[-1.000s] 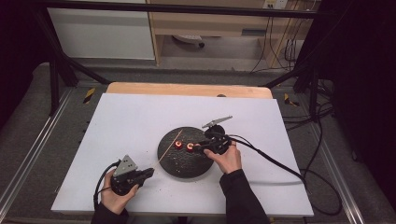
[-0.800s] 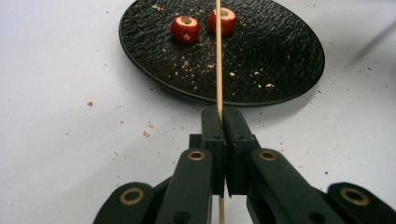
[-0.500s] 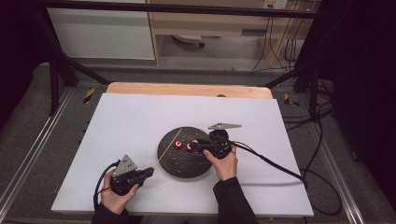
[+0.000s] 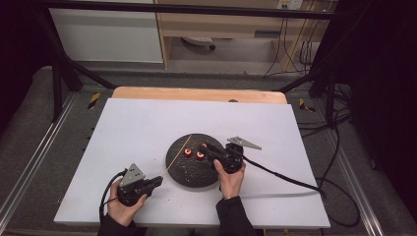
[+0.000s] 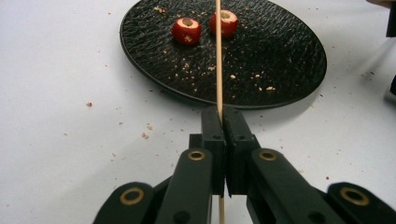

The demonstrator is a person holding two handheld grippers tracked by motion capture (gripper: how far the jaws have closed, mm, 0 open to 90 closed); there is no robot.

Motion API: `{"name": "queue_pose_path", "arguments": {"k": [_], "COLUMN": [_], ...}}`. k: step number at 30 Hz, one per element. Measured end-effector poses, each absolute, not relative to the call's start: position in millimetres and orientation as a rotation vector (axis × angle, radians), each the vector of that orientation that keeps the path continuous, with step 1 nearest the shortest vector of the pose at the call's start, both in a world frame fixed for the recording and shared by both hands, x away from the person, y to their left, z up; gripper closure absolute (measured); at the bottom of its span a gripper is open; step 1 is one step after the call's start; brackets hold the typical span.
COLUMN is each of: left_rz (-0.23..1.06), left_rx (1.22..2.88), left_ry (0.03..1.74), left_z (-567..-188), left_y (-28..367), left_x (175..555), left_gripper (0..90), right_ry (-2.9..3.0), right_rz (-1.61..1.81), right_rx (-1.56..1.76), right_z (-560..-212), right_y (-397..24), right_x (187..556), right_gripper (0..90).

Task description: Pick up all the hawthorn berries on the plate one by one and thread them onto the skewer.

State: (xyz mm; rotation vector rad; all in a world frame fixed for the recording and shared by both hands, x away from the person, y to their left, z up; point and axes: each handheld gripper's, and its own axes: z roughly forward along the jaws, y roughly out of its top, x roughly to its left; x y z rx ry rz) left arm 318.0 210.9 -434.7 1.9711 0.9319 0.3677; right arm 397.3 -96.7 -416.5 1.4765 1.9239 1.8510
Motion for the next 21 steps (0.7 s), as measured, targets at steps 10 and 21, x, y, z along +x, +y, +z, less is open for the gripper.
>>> {"name": "queue_pose_path", "arguments": {"k": [10, 21], "left_rz": [0.37, 0.36], "left_rx": [1.961, 1.964], "left_ry": [0.93, 0.923], "left_z": [-435, -437], "left_y": [208, 202], "left_x": [315, 312], "left_gripper": [88.0, 88.0], "right_ry": [1.637, 1.423], "right_rz": [2.018, 2.114], "right_rx": [1.528, 1.58], "right_z": [-425, -429], "right_y": [-90, -88], "right_x": [390, 390], "right_gripper": [63.1, 63.1]}}
